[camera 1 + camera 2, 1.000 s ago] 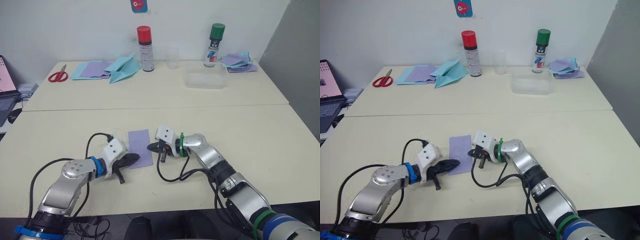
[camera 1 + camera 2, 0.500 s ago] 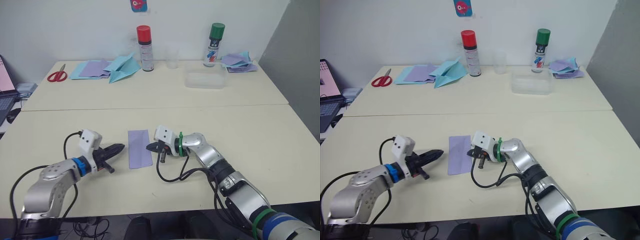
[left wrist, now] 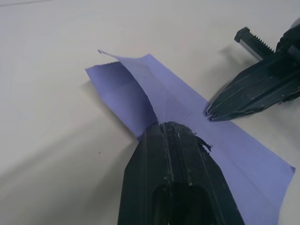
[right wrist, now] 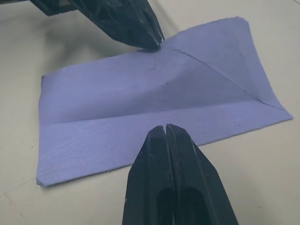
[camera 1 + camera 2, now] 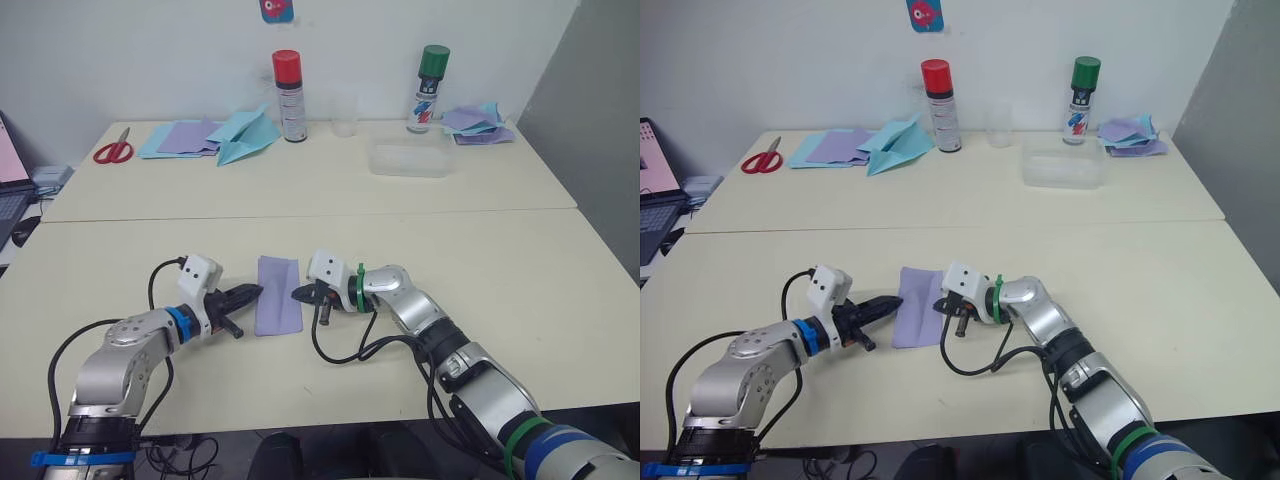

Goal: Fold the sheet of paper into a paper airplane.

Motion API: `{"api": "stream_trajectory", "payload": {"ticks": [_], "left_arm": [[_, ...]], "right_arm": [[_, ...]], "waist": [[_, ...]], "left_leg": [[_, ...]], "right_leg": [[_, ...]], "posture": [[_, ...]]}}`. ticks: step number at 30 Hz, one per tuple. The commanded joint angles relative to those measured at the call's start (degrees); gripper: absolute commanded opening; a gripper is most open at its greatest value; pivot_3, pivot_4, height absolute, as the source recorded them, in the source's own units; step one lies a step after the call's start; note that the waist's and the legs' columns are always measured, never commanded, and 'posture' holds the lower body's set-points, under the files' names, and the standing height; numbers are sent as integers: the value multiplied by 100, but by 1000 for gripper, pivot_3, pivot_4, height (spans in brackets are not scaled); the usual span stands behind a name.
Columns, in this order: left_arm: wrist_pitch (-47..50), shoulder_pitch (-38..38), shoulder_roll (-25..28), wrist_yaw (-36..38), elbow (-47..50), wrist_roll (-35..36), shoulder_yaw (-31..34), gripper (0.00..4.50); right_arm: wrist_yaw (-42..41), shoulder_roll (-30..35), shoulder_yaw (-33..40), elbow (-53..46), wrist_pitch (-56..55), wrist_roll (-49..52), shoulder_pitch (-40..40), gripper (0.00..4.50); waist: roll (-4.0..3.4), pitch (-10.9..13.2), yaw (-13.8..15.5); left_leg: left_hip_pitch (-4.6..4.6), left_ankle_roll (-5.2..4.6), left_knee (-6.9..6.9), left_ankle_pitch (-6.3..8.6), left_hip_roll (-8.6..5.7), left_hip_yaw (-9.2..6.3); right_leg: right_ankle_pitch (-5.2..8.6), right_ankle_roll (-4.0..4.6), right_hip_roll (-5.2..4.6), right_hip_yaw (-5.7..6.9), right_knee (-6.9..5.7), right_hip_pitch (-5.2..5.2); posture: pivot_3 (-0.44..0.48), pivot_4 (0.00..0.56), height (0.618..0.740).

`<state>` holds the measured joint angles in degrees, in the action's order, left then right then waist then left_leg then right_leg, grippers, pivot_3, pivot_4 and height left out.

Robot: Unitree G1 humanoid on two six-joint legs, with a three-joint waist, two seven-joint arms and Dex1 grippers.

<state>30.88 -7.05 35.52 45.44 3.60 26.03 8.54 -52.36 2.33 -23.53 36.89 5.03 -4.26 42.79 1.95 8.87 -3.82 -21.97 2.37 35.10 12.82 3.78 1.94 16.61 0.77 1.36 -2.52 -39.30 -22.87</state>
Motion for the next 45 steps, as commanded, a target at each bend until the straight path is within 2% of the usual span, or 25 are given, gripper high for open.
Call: {"api": "stream_trajectory", "payload": {"ticks": [1,14,23,26,32,36,39,45], "left_arm": [[-108,42,167,63,41,-12,197,0],[-253,-28,20,160,83,-153,-159,0],[-230,-208,-72,197,134,-153,-296,0],[-233,-287,-104,188,137,-161,-363,0],[-272,-366,-120,195,87,-185,-402,0],[-306,-372,-117,220,94,-193,-407,0],[-299,-405,-132,227,142,-171,-426,0],[-274,-504,-196,223,192,-152,-496,0]], "right_arm": [[30,11,-87,106,178,-133,-103,23],[14,-9,-68,46,299,-93,-103,23],[-137,-68,325,-846,1559,476,-145,23],[-145,-58,423,-1186,2078,693,-174,638],[60,-55,711,-1759,3157,1115,-154,2807],[302,-212,1159,-2219,4553,1722,-65,4255],[676,-448,1630,-2389,5650,2188,48,4255],[1383,-782,2169,-2272,6347,2552,242,4255]], "waist": [[0,0,0],[0,0,-1],[1,0,10],[0,0,33],[1,2,59],[2,4,60],[2,4,58],[2,4,61]], "left_leg": [[0,0,-1,0,0,0],[-2,0,-6,0,1,1],[-19,0,-6,0,0,-1],[-77,1,-2,-1,-2,-3],[-96,3,-3,0,-6,-6],[-99,3,-3,1,-8,-6],[-99,3,-3,1,-7,-7],[-101,3,-3,1,-12,-8]], "right_leg": [[0,0,0,0,1,0],[0,0,0,-1,10,0],[-1,-1,-3,3,22,-7],[-7,-10,-5,7,22,-52],[-10,-6,-11,14,26,-65],[-10,-6,-16,16,29,-65],[-10,-6,-16,17,27,-65],[-8,-11,-18,19,28,-64]], "posture": [[0,150,740],[0,150,740],[0,150,740],[0,150,740],[0,150,740],[0,150,740],[0,150,740],[0,150,740]]}}
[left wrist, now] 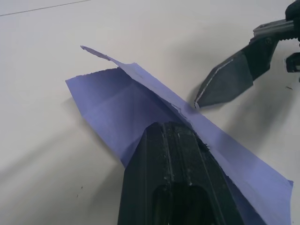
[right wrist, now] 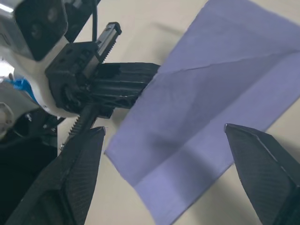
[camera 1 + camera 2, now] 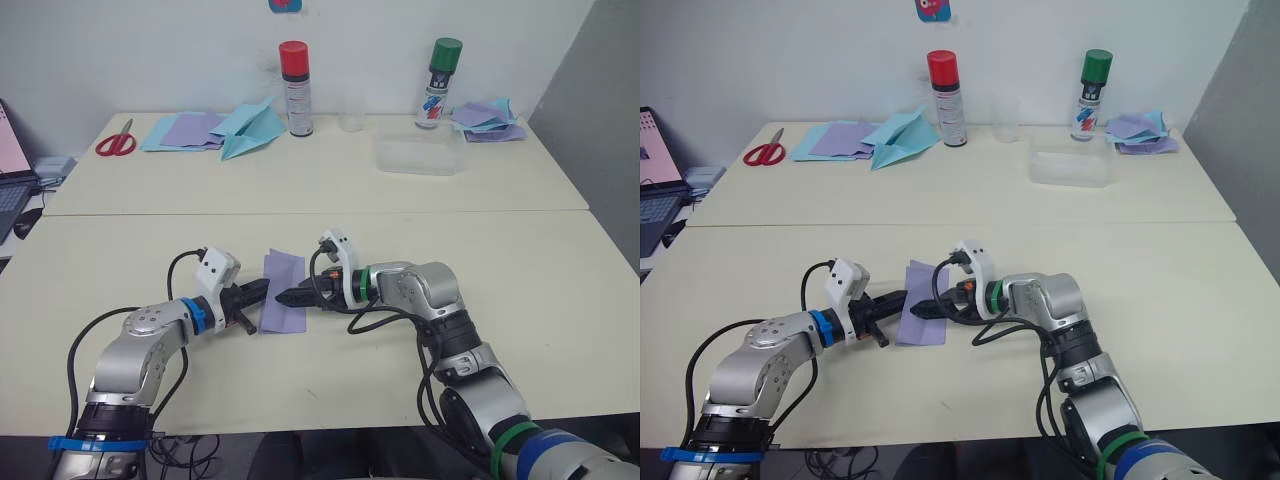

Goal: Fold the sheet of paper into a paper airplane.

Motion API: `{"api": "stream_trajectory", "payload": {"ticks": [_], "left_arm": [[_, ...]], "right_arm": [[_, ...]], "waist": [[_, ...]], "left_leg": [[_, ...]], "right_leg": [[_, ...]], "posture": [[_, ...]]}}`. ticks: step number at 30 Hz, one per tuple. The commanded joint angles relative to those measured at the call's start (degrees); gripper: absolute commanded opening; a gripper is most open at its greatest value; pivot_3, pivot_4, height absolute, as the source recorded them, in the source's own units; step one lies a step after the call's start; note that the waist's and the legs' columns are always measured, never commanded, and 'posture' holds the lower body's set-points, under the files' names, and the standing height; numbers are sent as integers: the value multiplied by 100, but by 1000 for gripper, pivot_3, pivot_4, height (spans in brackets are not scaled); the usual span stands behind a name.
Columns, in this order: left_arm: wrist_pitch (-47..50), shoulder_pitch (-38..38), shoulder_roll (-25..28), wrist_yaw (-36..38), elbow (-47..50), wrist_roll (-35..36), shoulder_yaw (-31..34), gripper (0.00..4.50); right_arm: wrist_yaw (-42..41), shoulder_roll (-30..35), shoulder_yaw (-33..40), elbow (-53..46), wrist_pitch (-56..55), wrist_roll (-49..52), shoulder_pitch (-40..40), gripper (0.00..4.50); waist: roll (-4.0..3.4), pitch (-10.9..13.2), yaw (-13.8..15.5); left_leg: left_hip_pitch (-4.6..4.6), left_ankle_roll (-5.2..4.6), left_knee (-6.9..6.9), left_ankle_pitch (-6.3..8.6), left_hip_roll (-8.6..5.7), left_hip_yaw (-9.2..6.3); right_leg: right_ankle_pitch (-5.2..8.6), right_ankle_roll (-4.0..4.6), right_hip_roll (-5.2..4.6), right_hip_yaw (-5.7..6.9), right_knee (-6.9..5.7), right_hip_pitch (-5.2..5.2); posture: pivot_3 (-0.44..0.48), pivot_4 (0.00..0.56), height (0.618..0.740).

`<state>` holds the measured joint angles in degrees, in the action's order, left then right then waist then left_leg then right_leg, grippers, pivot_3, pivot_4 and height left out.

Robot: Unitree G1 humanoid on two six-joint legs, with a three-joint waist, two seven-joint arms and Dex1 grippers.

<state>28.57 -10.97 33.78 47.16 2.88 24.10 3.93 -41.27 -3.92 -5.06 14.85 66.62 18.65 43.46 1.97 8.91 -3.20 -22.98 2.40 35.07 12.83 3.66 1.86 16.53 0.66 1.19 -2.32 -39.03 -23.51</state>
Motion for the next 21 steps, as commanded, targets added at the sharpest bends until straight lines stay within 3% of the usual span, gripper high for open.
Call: {"api": "stream_trajectory", "payload": {"ticks": [1,12,21], "left_arm": [[-39,-120,-27,55,273,47,-43,0],[-47,-196,-185,155,452,81,-240,0],[-133,-147,-173,177,405,21,-331,0]], "right_arm": [[376,-207,408,-34,243,312,204,4255],[1185,-618,1148,394,579,823,416,4255],[1610,-604,1317,544,577,1092,484,4255]], "waist": [[0,0,0],[1,0,-3],[1,0,-5]], "left_leg": [[0,0,0,0,0,1],[-3,0,0,0,-2,2],[-3,-1,0,0,0,1]], "right_leg": [[0,-1,0,-1,1,0],[-2,-1,0,-2,2,0],[-1,-2,2,-1,2,0]], "posture": [[0,150,740],[0,150,740],[0,150,740]]}}
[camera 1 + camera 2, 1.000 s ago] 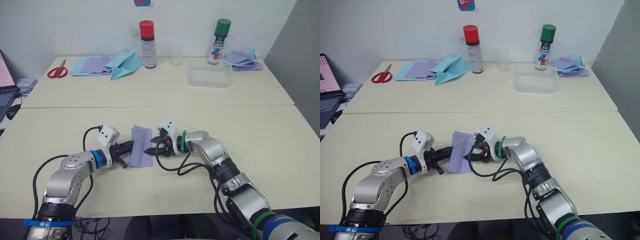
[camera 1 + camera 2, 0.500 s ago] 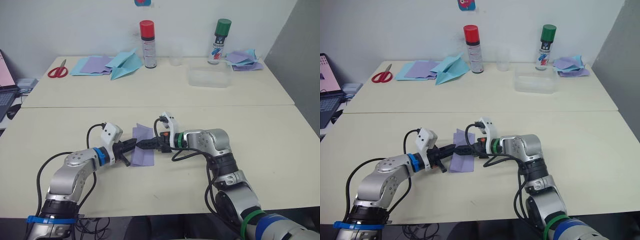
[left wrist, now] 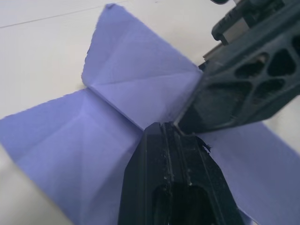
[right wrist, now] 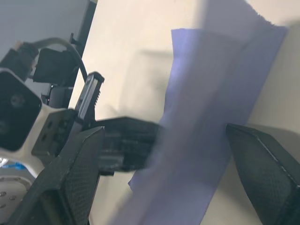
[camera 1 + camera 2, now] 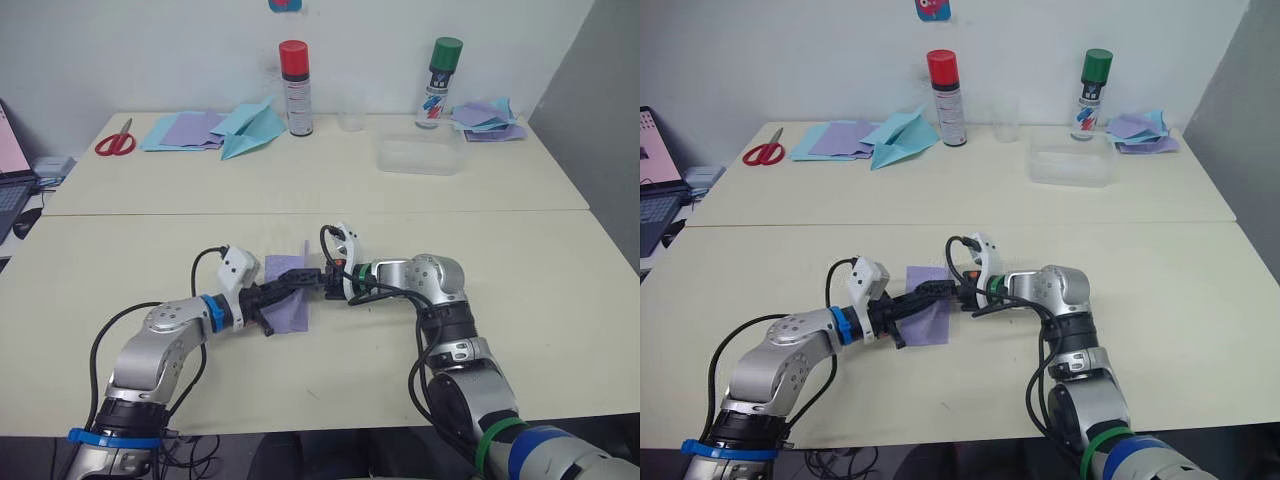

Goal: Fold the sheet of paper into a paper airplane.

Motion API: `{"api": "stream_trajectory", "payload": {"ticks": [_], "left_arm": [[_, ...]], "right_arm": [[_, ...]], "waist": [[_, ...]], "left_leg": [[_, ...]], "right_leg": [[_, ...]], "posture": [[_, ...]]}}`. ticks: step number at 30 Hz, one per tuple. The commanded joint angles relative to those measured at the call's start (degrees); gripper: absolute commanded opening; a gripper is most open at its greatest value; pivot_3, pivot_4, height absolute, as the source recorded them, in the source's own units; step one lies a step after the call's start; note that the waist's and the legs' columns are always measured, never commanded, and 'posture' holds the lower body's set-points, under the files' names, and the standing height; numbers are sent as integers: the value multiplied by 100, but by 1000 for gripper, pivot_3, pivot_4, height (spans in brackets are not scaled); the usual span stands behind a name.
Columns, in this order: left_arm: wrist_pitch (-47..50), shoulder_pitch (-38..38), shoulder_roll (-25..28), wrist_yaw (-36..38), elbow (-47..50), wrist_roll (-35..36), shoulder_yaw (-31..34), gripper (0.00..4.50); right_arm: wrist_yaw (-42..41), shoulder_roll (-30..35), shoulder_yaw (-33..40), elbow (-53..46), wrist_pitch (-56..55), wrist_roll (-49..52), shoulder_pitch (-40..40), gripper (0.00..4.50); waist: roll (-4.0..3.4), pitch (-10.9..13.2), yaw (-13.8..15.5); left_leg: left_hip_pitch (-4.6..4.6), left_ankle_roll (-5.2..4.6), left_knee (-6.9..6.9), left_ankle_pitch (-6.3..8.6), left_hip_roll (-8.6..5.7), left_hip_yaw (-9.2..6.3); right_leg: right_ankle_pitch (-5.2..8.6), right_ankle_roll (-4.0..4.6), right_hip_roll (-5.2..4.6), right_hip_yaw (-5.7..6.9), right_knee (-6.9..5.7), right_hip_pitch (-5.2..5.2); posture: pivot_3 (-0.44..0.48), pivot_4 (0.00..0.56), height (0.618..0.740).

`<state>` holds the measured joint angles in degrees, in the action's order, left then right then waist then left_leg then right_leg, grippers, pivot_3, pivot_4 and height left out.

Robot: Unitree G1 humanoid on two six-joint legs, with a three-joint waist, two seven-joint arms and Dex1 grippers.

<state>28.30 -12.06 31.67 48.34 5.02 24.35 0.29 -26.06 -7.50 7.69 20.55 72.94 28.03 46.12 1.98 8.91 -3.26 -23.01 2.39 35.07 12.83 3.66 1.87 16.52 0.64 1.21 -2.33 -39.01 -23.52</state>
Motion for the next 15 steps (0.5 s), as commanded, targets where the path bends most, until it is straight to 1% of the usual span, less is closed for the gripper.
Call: {"api": "stream_trajectory", "payload": {"ticks": [1,4,7,8,10,14,15], "left_arm": [[-113,-24,66,70,178,-17,36,0],[-133,8,149,94,140,-89,30,0],[-131,43,239,89,81,-199,10,0],[-142,67,273,94,59,-246,5,0],[-175,107,330,111,27,-327,-4,0],[-115,143,414,174,-34,-463,-105,0],[-145,135,409,182,-66,-518,-147,0]], "right_arm": [[146,-236,49,-11,-81,152,208,4255],[263,-217,86,12,-127,183,184,3700],[333,-169,92,0,-141,205,164,2610],[364,-145,93,-23,-140,200,149,2330],[435,-77,119,-85,-109,196,121,1562],[425,228,84,-463,262,263,-101,82],[415,254,70,-541,362,297,-152,31]], "waist": [[0,0,0],[0,0,-1],[0,0,-1],[0,0,-1],[0,0,-1],[0,0,3],[0,0,2]], "left_leg": [[0,0,0,0,0,0],[0,0,0,0,0,0],[0,0,0,0,0,0],[0,0,0,0,0,0],[0,0,0,0,0,0],[0,0,0,0,1,0],[-1,0,0,0,0,0]], "right_leg": [[0,0,0,0,0,0],[0,0,0,0,0,0],[1,-1,0,1,0,0],[1,-1,0,0,0,0],[1,-2,0,0,0,0],[1,-2,0,0,0,0],[2,-3,-1,1,1,0]], "posture": [[0,150,740],[0,150,740],[0,150,740],[0,150,740],[0,150,740],[0,150,740],[0,150,740]]}}
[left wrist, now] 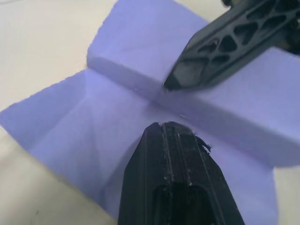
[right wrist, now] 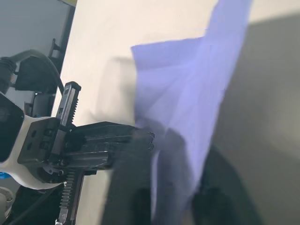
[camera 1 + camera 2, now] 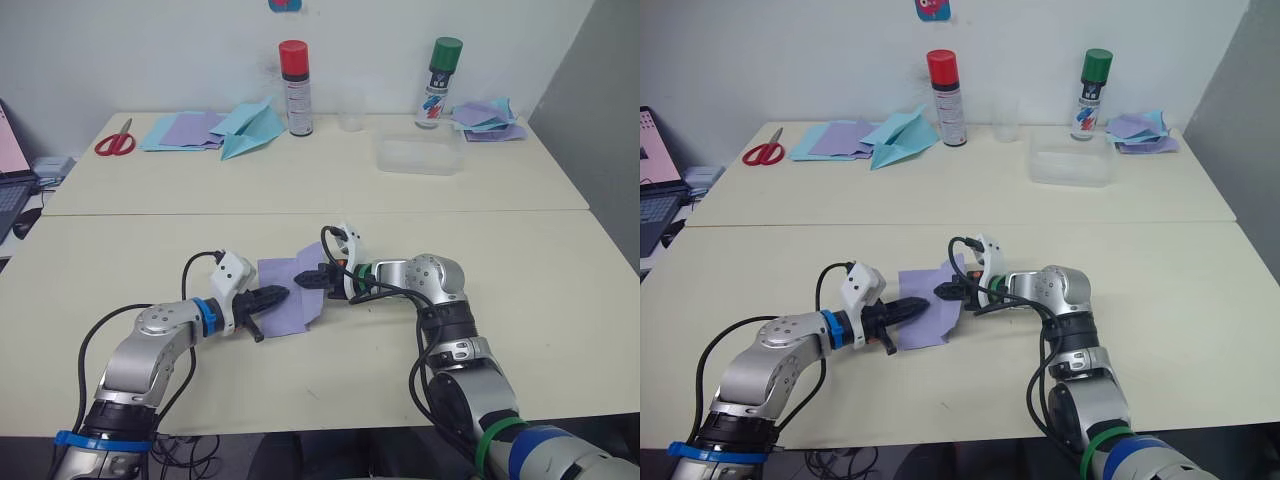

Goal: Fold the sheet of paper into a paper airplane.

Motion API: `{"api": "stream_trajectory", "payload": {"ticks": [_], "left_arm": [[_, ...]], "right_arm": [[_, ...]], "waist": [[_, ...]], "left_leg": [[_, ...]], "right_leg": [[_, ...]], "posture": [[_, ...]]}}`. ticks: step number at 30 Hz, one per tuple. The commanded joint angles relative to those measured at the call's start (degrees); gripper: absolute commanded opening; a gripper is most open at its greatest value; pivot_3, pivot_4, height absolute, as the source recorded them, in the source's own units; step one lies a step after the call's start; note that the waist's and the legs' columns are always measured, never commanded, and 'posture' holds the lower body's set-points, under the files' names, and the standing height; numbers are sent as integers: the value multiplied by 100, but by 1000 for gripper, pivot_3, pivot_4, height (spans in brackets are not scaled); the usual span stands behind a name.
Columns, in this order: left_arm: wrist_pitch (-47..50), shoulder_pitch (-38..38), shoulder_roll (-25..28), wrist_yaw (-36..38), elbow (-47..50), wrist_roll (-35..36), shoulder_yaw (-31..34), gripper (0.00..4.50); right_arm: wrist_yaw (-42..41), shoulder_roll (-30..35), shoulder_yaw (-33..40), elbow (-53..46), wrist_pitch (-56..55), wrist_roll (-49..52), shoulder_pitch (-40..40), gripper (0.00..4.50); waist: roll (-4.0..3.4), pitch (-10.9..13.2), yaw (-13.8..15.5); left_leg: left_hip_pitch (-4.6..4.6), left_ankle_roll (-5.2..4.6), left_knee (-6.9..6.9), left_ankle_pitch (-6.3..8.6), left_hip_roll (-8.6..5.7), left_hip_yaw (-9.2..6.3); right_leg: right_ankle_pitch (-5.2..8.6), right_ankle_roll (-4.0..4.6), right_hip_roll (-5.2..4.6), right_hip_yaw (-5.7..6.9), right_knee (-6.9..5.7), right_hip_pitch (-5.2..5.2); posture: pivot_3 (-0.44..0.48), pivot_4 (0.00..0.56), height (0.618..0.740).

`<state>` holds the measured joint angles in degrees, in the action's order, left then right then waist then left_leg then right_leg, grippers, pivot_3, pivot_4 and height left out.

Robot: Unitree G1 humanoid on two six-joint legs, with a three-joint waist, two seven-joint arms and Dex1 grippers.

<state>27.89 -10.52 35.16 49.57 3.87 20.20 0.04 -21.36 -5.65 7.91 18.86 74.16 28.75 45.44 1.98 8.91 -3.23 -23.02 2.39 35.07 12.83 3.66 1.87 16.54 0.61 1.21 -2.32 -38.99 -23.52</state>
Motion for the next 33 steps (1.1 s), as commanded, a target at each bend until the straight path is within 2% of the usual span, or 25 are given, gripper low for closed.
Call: {"api": "stream_trajectory", "payload": {"ticks": [1,6,12,17,22,28,33], "left_arm": [[-127,-25,56,65,28,-143,-150,0],[-45,-122,-107,-3,70,-167,-287,0],[-20,-104,-31,25,8,-380,-554,0],[76,16,161,213,23,-543,-872,0],[267,-59,156,312,121,-363,-843,0],[415,-191,41,420,209,-238,-914,0],[598,-347,-220,389,357,-58,-937,0]], "right_arm": [[-53,83,40,-429,308,253,-119,31],[85,87,163,-777,744,402,-328,31],[234,137,315,-1448,1262,468,-738,31],[352,244,372,-1697,1266,409,-1032,31],[362,449,292,-1755,1094,372,-1142,31],[173,721,205,-1733,1086,467,-1139,31],[-360,1156,45,-1704,1418,854,-1026,31]], "waist": [[0,0,1],[0,0,7],[0,0,13],[2,-4,14],[4,-6,48],[5,-7,129],[5,-7,160]], "left_leg": [[0,0,0,0,-1,0],[1,0,0,0,-1,0],[1,0,0,0,-1,0],[6,0,0,0,-4,0],[9,0,0,0,-13,1],[9,0,10,0,-23,3],[6,-1,16,0,-38,3]], "right_leg": [[1,-1,-1,-1,1,0],[6,-10,-1,0,-1,1],[8,-13,-1,-2,-1,2],[9,-16,-2,-2,0,8],[10,-19,-10,0,2,14],[4,-35,-19,-1,5,21],[3,-45,-23,-2,7,24]], "posture": [[0,150,740],[0,150,740],[0,150,740],[0,150,740],[0,150,740],[0,150,740],[0,150,740]]}}
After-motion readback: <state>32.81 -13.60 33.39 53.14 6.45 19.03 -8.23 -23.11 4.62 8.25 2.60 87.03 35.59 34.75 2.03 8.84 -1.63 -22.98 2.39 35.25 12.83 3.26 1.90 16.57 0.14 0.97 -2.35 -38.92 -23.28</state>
